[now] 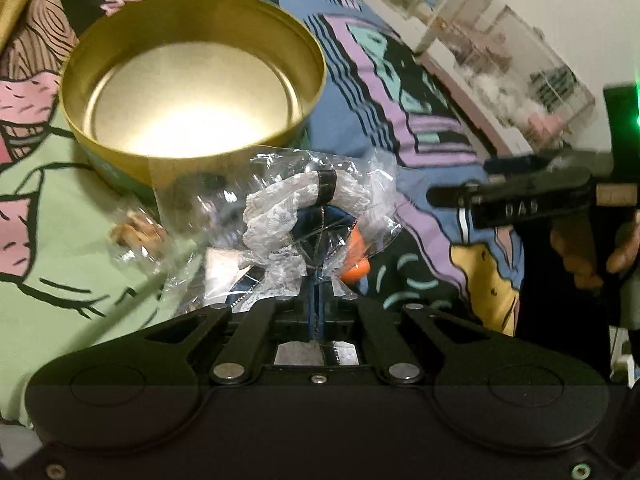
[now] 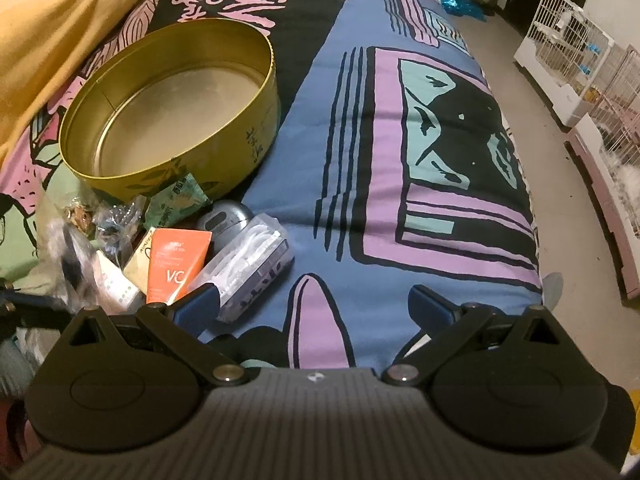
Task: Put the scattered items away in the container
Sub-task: 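Carry the lace item over the gold tin and open the left tool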
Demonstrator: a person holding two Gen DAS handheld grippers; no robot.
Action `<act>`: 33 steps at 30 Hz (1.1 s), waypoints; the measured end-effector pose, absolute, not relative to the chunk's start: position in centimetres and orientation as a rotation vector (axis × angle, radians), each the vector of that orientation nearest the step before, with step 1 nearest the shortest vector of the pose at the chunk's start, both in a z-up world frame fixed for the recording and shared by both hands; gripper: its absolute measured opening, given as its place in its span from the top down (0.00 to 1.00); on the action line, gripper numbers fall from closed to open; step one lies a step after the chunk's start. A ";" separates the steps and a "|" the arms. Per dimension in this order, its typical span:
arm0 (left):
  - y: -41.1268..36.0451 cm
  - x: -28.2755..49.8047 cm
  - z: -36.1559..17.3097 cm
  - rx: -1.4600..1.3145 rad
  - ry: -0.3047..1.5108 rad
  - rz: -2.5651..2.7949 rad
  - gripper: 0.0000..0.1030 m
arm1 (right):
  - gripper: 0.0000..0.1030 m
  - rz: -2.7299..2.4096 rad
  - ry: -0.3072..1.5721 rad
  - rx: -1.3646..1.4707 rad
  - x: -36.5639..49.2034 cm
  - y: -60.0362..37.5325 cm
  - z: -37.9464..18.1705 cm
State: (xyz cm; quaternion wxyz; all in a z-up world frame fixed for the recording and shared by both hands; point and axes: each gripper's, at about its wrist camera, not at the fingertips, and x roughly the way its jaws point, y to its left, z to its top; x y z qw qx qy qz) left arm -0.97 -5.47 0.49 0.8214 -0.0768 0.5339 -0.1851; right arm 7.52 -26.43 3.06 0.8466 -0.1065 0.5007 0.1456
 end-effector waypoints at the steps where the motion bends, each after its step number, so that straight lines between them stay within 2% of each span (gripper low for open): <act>1: -5.2 -0.9 0.8 -0.167 1.125 -0.386 0.99 | 0.00 0.311 1.059 -0.220 7.5 -26.4 3.0; 11: -3.5 -0.4 3.1 -0.200 1.036 -0.319 0.99 | 0.00 0.367 1.120 -0.164 8.1 -26.4 2.5; 33: -1.8 4.3 7.6 -0.254 0.854 -0.172 0.99 | 0.00 0.423 1.120 -0.219 8.2 -26.0 1.7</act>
